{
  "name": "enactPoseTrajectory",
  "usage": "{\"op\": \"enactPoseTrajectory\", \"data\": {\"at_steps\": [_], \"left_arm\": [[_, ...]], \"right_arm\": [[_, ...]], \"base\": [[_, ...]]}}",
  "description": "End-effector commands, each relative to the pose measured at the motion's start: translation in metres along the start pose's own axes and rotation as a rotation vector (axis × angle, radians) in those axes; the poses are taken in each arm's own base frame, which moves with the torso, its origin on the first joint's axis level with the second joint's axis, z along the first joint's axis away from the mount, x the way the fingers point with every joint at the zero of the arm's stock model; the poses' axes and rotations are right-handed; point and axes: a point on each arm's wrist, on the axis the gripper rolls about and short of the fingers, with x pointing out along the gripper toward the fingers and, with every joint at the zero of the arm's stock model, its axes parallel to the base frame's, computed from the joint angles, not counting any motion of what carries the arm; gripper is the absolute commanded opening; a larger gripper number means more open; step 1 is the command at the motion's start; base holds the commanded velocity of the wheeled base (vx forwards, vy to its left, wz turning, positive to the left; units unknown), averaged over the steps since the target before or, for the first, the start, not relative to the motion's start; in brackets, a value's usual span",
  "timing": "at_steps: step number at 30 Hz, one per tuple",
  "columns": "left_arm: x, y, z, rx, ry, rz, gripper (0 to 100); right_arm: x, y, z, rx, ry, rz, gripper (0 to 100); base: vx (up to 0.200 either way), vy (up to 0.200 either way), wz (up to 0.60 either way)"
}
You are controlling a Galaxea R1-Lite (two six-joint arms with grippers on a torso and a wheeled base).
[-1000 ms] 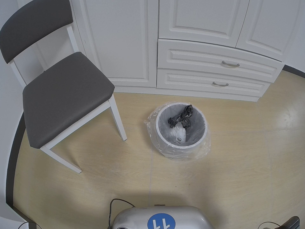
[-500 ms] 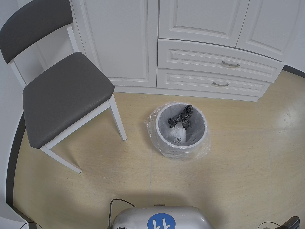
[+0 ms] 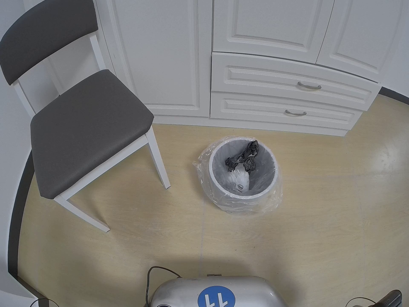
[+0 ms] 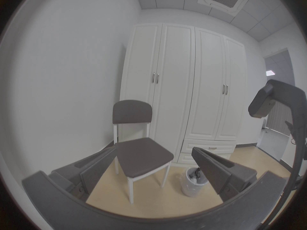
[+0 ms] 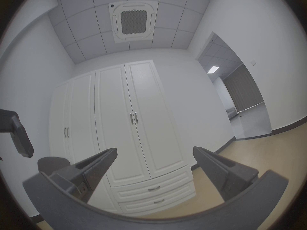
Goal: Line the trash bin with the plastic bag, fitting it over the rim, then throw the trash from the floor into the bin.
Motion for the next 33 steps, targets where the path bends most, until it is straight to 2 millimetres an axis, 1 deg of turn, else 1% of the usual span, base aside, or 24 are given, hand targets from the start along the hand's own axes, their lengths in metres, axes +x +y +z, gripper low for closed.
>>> {"op": "enactPoseTrajectory", "data": {"at_steps": [1,2,3,4,7,9,12,13,14,15,16,17,18,19,20,22,25,26,27,28,29,30,33], "left_arm": [[0.002,0.0,-0.003,-0.003,-0.048,-0.003,100],[0.007,0.0,0.001,-0.008,-0.125,-0.011,100],[0.008,0.0,0.002,-0.008,-0.131,-0.01,100],[0.014,0.0,0.002,-0.014,-0.184,0.009,100],[0.031,0.002,-0.006,0.001,-0.275,0.052,100],[0.045,0.004,-0.021,0.035,-0.286,0.064,100],[0.066,0.008,-0.054,0.078,-0.273,0.08,100],[0.071,0.009,-0.065,0.088,-0.265,0.084,100],[0.073,0.01,-0.07,0.094,-0.262,0.085,100],[0.08,0.012,-0.09,0.116,-0.233,0.089,100],[0.082,0.013,-0.098,0.124,-0.216,0.091,100],[0.083,0.014,-0.099,0.125,-0.213,0.091,100],[0.087,0.016,-0.117,0.142,-0.161,0.096,100],[0.087,0.016,-0.12,0.144,-0.151,0.096,100],[0.089,0.018,-0.133,0.15,-0.108,0.099,100],[0.09,0.02,-0.146,0.153,-0.043,0.104,100],[0.09,0.021,-0.155,0.162,0.054,0.109,100],[0.09,0.021,-0.155,0.163,0.06,0.109,100],[0.089,0.022,-0.163,0.167,0.133,0.114,100],[0.088,0.023,-0.168,0.17,0.18,0.118,100],[0.088,0.023,-0.168,0.17,0.18,0.118,100],[0.087,0.023,-0.174,0.168,0.243,0.125,100],[0.087,0.023,-0.174,0.163,0.239,0.122,100]], "right_arm": [[-0.001,-0.003,-0.012,-0.003,-0.016,0.0,100],[-0.001,-0.003,-0.013,0.013,-0.062,0.0,100],[-0.001,-0.003,-0.013,0.014,-0.067,0.001,100],[-0.001,-0.003,-0.015,0.02,-0.09,0.005,100],[-0.001,-0.004,-0.018,0.024,-0.111,0.0,100],[-0.001,-0.005,-0.022,0.022,-0.105,-0.028,100],[-0.001,-0.008,-0.032,0.008,-0.074,-0.059,100],[-0.001,-0.008,-0.035,0.004,-0.068,-0.06,100],[-0.001,-0.009,-0.035,0.003,-0.065,-0.06,100],[-0.001,-0.009,-0.038,0.001,-0.055,-0.062,100],[-0.001,-0.01,-0.04,0.0,-0.051,-0.063,100],[-0.001,-0.01,-0.04,0.0,-0.051,-0.063,100],[-0.002,-0.01,-0.044,-0.003,-0.038,-0.065,100],[-0.002,-0.011,-0.045,-0.004,-0.037,-0.065,100],[-0.002,-0.012,-0.05,-0.004,-0.037,-0.065,100],[-0.004,-0.014,-0.061,-0.012,-0.036,-0.061,100],[-0.009,-0.02,-0.083,-0.086,-0.021,-0.048,100],[-0.01,-0.02,-0.084,-0.089,-0.02,-0.047,100],[-0.014,-0.023,-0.097,-0.15,-0.003,-0.011,100],[-0.014,-0.022,-0.098,-0.171,0.014,0.015,100],[-0.014,-0.022,-0.098,-0.171,0.014,0.015,100],[-0.014,-0.022,-0.102,-0.182,0.051,0.05,100],[-0.015,-0.024,-0.112,-0.209,0.151,0.06,100]], "base": [[0.0,0.0,0.0],[0.0,0.0,0.0],[0.0,0.0,0.0],[0.0,0.0,0.0],[0.0,0.0,0.0],[0.0,0.0,0.0],[0.0,0.0,0.0],[0.0,0.0,0.0],[0.0,0.0,0.0],[0.0,0.0,0.0],[0.0,0.0,0.0],[0.0,0.0,0.0],[0.0,0.0,0.0],[0.0,0.0,0.0],[0.0,0.0,0.0],[0.0,0.0,0.0],[0.0,0.0,0.0],[0.0,0.0,0.0],[0.0,0.0,0.0],[0.0,0.0,0.0],[0.0,0.0,0.0],[0.0,0.0,0.0],[0.0,0.0,0.0]]}}
